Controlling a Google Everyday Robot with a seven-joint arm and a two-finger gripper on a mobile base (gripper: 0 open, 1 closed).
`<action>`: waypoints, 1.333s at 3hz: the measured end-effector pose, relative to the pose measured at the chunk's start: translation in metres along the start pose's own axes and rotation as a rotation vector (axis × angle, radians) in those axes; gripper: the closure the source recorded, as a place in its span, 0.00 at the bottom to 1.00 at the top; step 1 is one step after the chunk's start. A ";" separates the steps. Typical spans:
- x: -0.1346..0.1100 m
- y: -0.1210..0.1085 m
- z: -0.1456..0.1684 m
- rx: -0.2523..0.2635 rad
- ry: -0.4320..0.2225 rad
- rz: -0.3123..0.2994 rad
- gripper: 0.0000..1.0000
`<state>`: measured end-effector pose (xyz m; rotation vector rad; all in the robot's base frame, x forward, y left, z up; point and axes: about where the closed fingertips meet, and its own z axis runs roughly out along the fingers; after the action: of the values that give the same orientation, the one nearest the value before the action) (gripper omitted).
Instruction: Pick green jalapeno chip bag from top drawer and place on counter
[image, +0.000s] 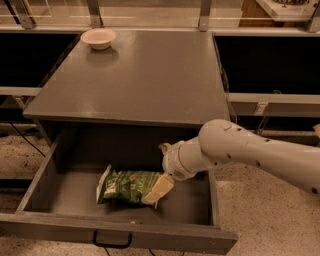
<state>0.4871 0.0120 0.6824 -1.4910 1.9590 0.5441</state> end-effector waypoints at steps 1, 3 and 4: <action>0.001 0.001 0.004 -0.011 -0.015 0.014 0.00; 0.001 0.007 0.030 -0.067 -0.042 0.035 0.00; 0.000 0.008 0.035 -0.012 0.015 0.025 0.00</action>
Offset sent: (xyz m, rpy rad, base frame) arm -0.0002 0.0190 -0.0233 0.0733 0.0612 0.0124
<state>0.4875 0.0368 0.6566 -1.4843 1.9914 0.5578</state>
